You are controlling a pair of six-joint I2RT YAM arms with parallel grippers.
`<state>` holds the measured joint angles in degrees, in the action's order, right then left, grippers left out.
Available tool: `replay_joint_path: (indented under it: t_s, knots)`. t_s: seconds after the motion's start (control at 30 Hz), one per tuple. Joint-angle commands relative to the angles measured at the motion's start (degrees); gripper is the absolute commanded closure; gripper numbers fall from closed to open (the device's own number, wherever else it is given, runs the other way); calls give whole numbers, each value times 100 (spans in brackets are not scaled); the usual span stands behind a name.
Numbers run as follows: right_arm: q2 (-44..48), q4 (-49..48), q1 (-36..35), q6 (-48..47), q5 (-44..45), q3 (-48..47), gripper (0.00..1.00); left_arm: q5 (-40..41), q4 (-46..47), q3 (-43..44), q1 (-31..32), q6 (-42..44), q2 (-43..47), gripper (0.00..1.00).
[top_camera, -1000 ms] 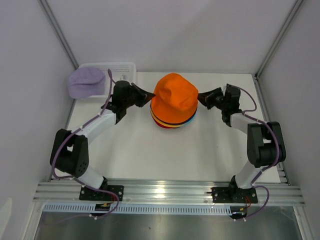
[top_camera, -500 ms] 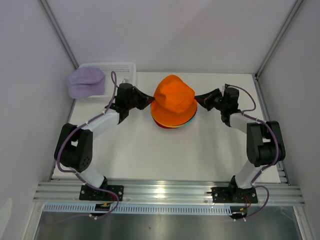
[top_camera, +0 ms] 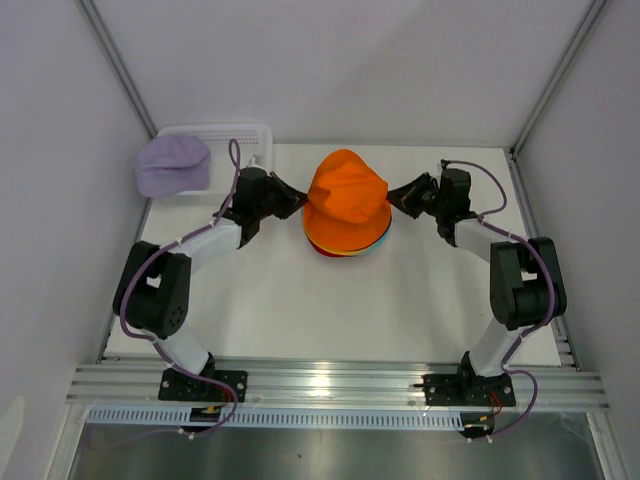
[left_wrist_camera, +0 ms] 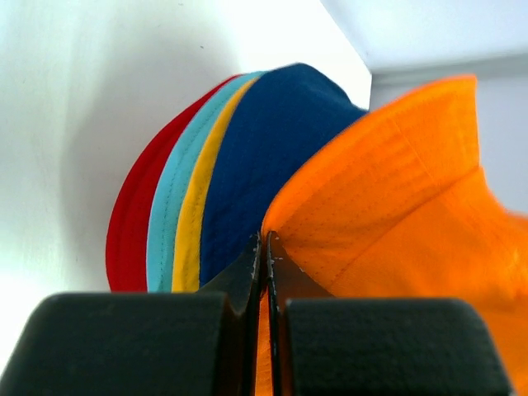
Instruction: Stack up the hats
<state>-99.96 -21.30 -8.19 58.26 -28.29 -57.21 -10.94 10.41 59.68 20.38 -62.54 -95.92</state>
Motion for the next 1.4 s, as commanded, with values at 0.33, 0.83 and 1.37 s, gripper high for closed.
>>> replay_joint_path:
  t_s: [0.33, 0.83, 1.37]
  knots:
    - [-805, 1796, -8, -1440, -35, -1538, 100, -129, -997, -844, 203, 2597, 697, 99]
    - [-1746, 2348, -43, -1976, -791, -3260, 98, 197, -1217, -1346, 362, 2791, 2145, 71]
    - [-2519, 3352, -51, -2864, -1670, -5195, 79, -2113, 1119, 157, -922, 1626, 1279, 25]
